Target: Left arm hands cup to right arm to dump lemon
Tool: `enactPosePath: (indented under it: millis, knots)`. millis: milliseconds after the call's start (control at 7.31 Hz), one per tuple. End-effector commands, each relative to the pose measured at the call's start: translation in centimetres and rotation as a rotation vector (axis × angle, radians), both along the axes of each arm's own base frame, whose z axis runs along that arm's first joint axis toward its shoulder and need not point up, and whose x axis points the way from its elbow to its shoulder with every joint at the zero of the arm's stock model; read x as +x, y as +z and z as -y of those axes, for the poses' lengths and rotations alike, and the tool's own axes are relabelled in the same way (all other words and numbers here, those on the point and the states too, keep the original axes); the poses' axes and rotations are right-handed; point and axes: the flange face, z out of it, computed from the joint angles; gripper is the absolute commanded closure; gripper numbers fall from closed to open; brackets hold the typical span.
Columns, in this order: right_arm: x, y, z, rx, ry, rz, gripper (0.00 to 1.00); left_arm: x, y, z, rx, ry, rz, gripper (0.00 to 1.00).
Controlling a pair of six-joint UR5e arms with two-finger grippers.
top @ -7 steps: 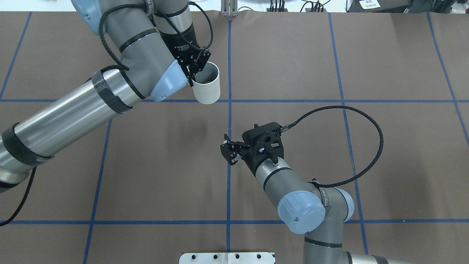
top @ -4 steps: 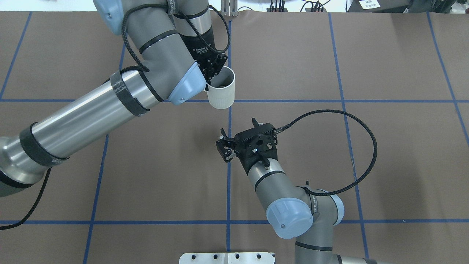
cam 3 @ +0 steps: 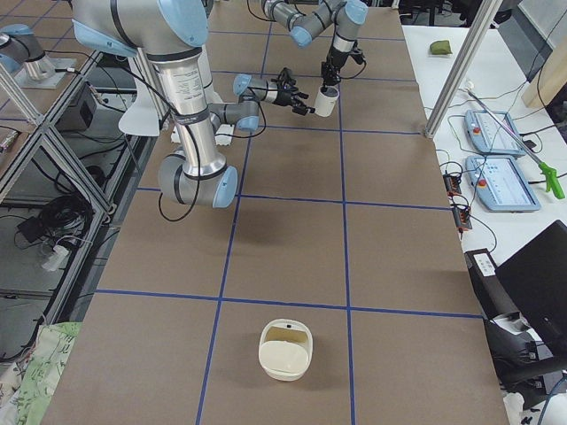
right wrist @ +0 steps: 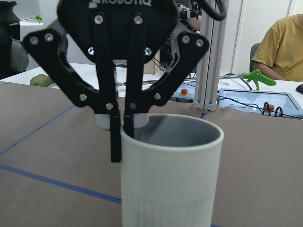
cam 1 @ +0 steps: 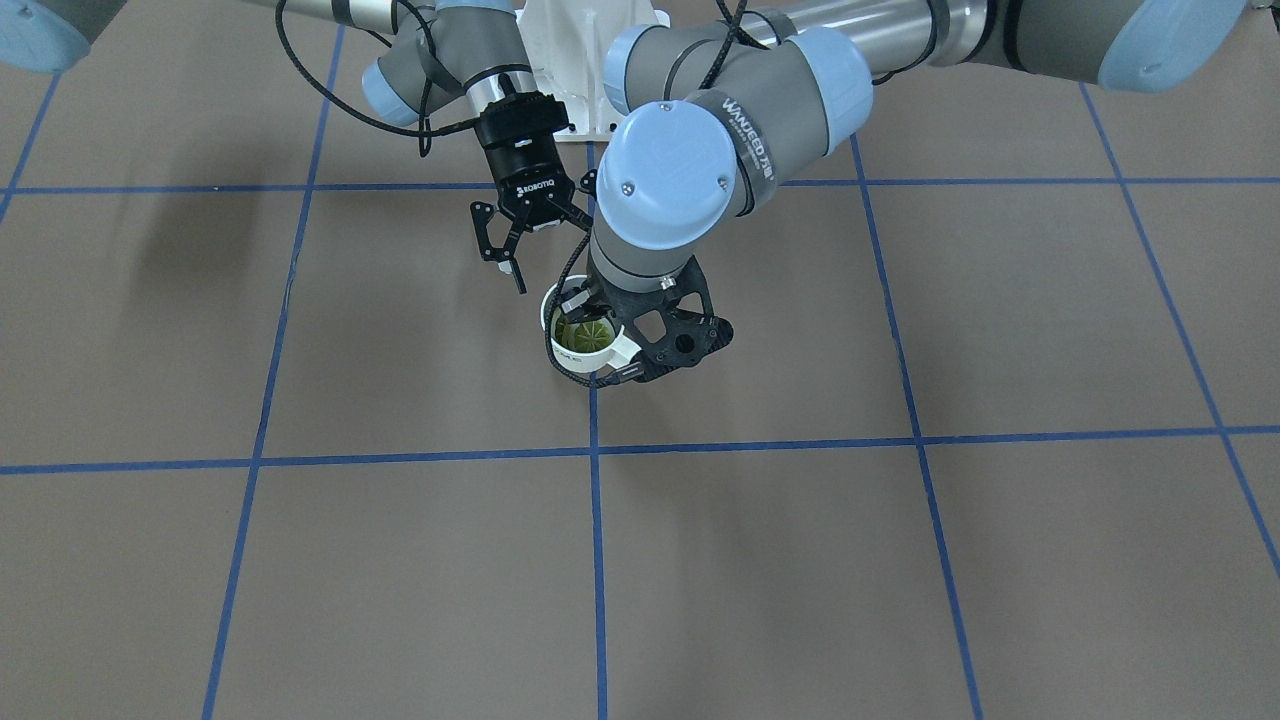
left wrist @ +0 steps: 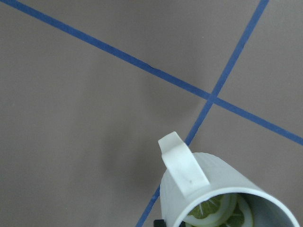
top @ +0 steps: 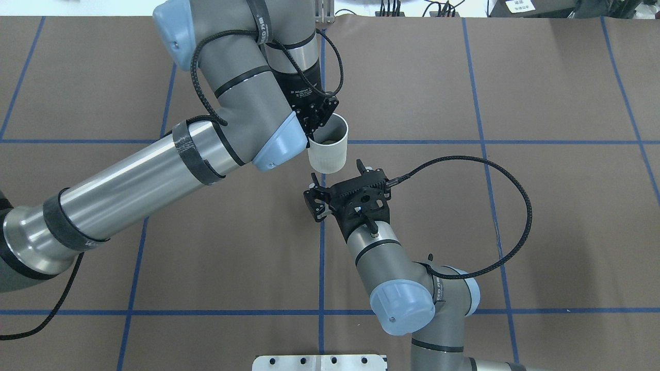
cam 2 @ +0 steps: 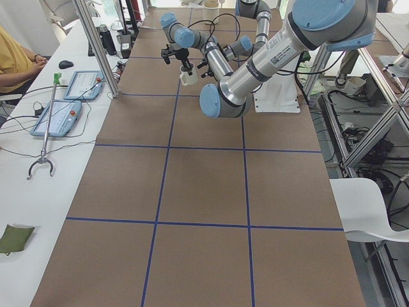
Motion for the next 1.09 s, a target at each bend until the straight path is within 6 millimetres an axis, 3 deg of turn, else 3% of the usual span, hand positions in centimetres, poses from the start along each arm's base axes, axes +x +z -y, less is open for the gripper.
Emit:
enactPosePath:
  millis: [0,958]
  knots:
    - [-0.2,0.0,0.1,0.001,0.009,-0.003,0.01,0.9,-0.5,-1.4,0.008,0.022,-0.011,1.00]
    - [-0.3,0.3,0.1,0.002,0.012,0.005,0.01,-0.8,-1.1,-3.3,0.008,0.030,-0.021,1.00]
